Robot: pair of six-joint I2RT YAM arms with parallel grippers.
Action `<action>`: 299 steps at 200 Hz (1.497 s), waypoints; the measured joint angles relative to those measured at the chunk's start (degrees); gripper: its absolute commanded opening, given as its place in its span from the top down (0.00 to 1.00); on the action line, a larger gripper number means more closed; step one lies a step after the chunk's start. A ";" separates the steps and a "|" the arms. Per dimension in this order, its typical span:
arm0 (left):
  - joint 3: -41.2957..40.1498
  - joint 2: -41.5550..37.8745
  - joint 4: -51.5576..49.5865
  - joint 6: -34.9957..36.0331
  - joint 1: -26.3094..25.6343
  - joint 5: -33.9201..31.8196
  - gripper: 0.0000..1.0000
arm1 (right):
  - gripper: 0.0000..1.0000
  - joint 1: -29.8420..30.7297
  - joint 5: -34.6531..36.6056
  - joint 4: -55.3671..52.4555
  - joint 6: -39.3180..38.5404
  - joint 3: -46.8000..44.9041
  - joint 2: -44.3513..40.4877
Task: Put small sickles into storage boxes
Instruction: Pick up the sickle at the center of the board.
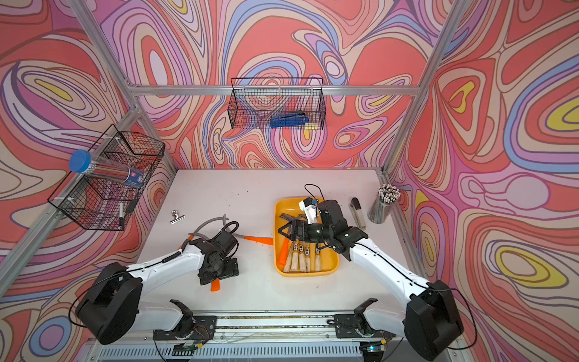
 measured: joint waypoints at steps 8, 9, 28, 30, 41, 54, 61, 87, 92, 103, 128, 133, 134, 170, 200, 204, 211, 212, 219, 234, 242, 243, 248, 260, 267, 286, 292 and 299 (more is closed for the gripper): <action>-0.76 -0.46 0.24 -0.96 -0.87 -0.35 0.10 | 0.02 0.00 -0.11 0.09 0.39 0.00 0.13; -0.83 -0.50 0.26 -1.01 -0.94 -0.39 0.10 | 0.02 0.00 -0.13 0.11 0.42 -0.02 0.15; -1.86 -1.20 1.05 -2.73 -2.40 -1.44 0.17 | 0.02 0.00 -0.39 1.14 1.44 -0.44 0.35; -1.95 -1.22 1.14 -2.91 -2.54 -1.49 0.17 | 0.02 0.00 -0.39 1.33 1.60 -0.55 0.35; -2.08 -1.27 1.29 -3.50 -2.91 -1.70 0.22 | 0.02 0.00 -0.42 2.25 1.99 -1.09 0.57; -2.08 -1.25 1.40 -3.87 -3.21 -1.88 0.29 | 0.02 0.02 -0.44 2.60 2.25 -1.25 1.31; -2.08 -1.20 1.38 -3.91 -3.37 -1.95 0.31 | 0.02 0.02 -0.37 2.62 2.16 -1.25 1.66; -1.90 -0.96 1.36 -4.04 -4.20 -2.51 0.43 | 0.02 0.11 1.38 2.12 1.90 -1.25 1.20; -1.84 -0.87 1.36 -4.17 -4.31 -2.62 0.48 | 0.02 0.11 1.64 2.10 1.90 -1.25 0.92; -1.81 -0.87 1.31 -4.59 -4.66 -2.95 0.57 | 0.02 0.11 2.40 2.16 2.01 -1.25 -0.11; -1.86 -0.87 0.48 -5.31 -4.92 -3.96 0.74 | 0.02 0.11 3.56 2.32 2.12 -1.20 -1.73; -1.86 -0.87 0.46 -5.33 -4.92 -4.00 0.74 | 0.02 0.11 3.67 2.32 2.12 -1.18 -1.73; -1.86 -0.87 0.46 -5.38 -4.94 -4.04 0.74 | 0.02 0.11 3.69 2.32 2.12 -1.18 -1.73; -1.44 -0.24 0.04 -5.99 -6.12 -5.09 0.80 | 0.02 0.11 3.85 2.05 1.44 -0.85 0.31; -0.04 1.36 -0.74 -6.54 -8.15 -6.16 0.81 | 0.02 0.11 3.91 2.34 1.29 -0.74 2.99; 0.11 1.51 -0.79 -6.60 -8.48 -6.19 0.81 | 0.02 0.13 3.89 2.40 1.31 -0.74 3.32; 0.33 1.73 -0.83 -6.78 -8.94 -6.14 0.81 | 0.02 0.11 3.89 2.51 1.42 -0.74 3.82; 0.35 1.75 -0.83 -6.78 -9.01 -6.16 0.81 | 0.02 0.11 3.89 2.54 1.44 -0.74 3.87; 0.57 1.84 -0.94 -6.95 -9.40 -6.10 0.81 | 0.02 0.11 3.89 2.71 1.51 -0.74 4.33; 0.98 1.75 -1.05 -7.13 -10.27 -5.68 0.81 | 0.02 0.11 3.89 2.91 1.68 -0.74 4.87; 1.16 1.68 -1.22 -7.23 -10.58 -5.25 0.81 | 0.02 0.11 3.89 3.06 1.73 -0.74 5.07; 1.18 1.66 -1.22 -7.26 -10.62 -5.14 0.81 | 0.02 0.11 3.89 3.08 1.73 -0.74 5.09; 1.25 1.62 -1.27 -7.34 -10.80 -4.79 0.81 | 0.02 0.13 3.89 3.17 1.73 -0.74 5.16; 1.38 1.51 -1.68 -7.34 -11.08 -3.89 0.80 | 0.02 0.11 3.91 3.21 1.73 -0.74 5.20; 1.49 1.49 -2.08 -7.34 -11.23 -3.41 0.80 | 0.02 0.13 3.91 3.19 1.73 -0.70 5.22; 1.86 1.46 -3.50 -7.32 -11.45 -2.29 0.80 | 0.02 0.11 3.96 3.19 1.73 -0.44 5.33; 2.08 1.42 -3.91 -7.30 -11.58 -2.14 0.80 | 0.02 0.11 3.96 3.21 1.73 -0.24 5.46; 2.36 1.31 -4.39 -7.28 -11.63 -1.88 0.79 | 0.02 0.11 3.98 3.30 1.77 -0.09 5.62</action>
